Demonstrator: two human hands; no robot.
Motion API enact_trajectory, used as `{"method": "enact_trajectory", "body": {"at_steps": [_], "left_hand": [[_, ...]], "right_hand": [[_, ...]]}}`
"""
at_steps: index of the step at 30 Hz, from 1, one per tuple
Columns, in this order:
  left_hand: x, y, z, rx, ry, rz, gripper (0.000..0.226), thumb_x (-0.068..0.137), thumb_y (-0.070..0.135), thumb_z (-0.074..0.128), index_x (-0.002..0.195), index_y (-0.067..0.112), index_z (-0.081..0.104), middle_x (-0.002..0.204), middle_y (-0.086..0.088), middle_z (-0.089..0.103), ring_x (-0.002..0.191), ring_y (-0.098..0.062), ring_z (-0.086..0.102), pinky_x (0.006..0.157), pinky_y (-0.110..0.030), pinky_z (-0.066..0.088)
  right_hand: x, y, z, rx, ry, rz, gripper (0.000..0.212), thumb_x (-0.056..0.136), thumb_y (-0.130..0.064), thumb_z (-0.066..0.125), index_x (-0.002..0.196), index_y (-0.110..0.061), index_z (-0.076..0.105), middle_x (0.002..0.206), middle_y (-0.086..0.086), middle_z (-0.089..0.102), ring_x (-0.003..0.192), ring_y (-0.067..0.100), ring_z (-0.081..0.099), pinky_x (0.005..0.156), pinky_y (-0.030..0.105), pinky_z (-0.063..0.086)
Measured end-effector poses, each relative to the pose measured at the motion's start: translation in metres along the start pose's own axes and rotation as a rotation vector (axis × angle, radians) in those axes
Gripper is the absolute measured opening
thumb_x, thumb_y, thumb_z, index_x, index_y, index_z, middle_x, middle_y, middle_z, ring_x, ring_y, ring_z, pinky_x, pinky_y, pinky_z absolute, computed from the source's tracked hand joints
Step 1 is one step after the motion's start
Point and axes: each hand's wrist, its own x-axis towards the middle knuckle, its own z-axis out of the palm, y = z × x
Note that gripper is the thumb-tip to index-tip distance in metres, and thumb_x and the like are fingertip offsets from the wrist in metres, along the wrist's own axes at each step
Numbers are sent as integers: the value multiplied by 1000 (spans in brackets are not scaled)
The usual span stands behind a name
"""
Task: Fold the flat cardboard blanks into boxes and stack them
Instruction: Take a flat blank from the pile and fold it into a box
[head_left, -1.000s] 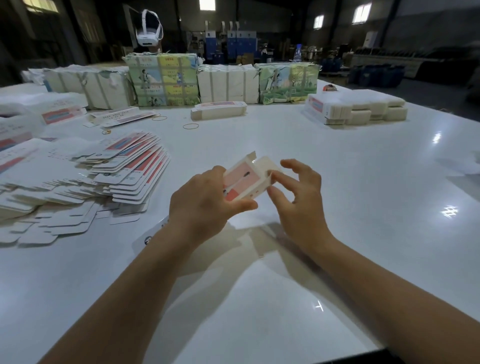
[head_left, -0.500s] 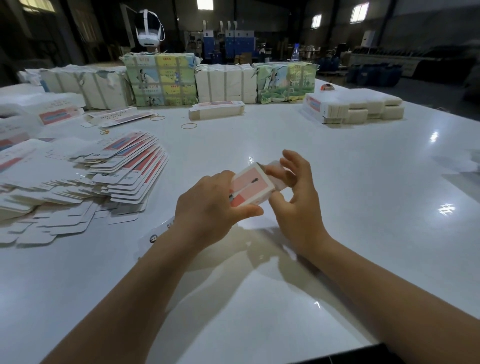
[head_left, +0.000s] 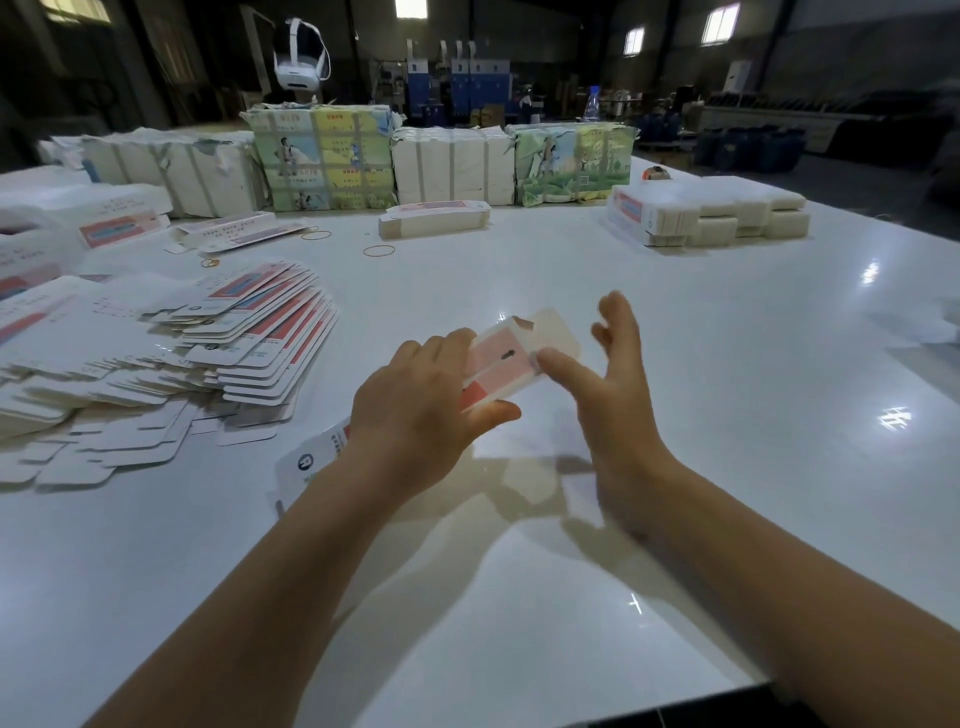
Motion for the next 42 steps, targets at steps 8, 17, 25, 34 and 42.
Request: {"method": "enact_trajectory", "body": {"at_steps": [8,17,25,34,42], "left_hand": [[-4,8,5,93,-24,60,75,78,69,45,132,18,39,112,1,57,97,-20,49,66,-29,35],[-4,8,5,176,9,66,70,76,65,39,123,13,48,106,-4,59,93,-26,50,63,-32,31],[-5,5,4,106,109,118,67,76,55,67,123,10,51,105,-8,61,88,-28,52,64,-32,32],[-5,5,4,102,152,167,66,68,45,79,115,2,58,94,-14,65,78,-35,56,61,-38,42],[-4,4,0,196,91,233,71,70,47,76,121,2,56,102,-15,65,83,-35,55,67,-42,44]], "right_hand": [[-8,4,7,-234,-36,-223,19,95,-16,51,109,-13,63,86,-5,65,77,7,61,67,14,49],[-15,6,17,-392,-52,-322,30,99,-25,43,116,-9,63,92,3,67,79,10,57,66,12,39],[-4,-4,9,282,-69,169,32,88,0,58,118,-6,65,108,7,71,99,22,67,92,36,53],[-3,-8,5,416,-109,179,34,89,4,53,83,-20,76,90,4,75,82,15,70,72,22,56],[-1,-7,4,331,-99,195,52,83,10,47,64,-28,77,81,-1,75,80,15,71,73,23,58]]}}
